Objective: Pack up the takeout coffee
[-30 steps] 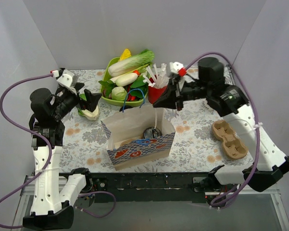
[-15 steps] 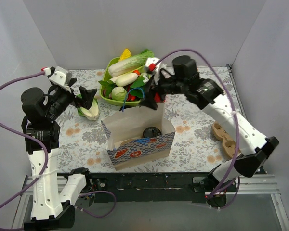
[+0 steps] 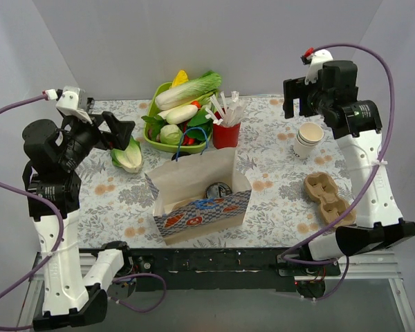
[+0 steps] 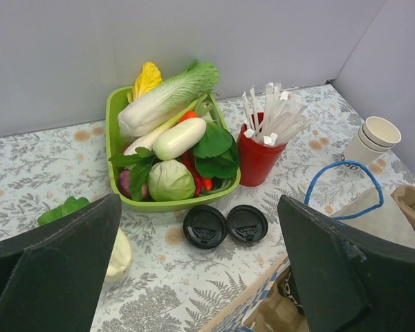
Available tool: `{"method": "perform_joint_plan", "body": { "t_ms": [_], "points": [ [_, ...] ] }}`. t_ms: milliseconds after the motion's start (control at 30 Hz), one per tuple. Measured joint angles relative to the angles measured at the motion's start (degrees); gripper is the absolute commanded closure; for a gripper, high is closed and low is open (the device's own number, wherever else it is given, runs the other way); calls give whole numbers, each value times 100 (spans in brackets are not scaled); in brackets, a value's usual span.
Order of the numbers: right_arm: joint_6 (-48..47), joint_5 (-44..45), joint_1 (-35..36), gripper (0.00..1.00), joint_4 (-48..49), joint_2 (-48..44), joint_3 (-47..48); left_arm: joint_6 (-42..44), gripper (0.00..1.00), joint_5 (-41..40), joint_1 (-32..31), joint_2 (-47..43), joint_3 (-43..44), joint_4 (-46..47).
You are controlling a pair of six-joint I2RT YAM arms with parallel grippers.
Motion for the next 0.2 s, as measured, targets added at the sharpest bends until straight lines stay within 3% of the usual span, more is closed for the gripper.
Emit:
{"method": "perform_joint_plan", "body": {
  "t_ms": [200],
  "points": [
    [302, 188, -227, 2, -557, -22, -455, 0, 2, -175, 0, 264, 142, -365]
  ]
}}
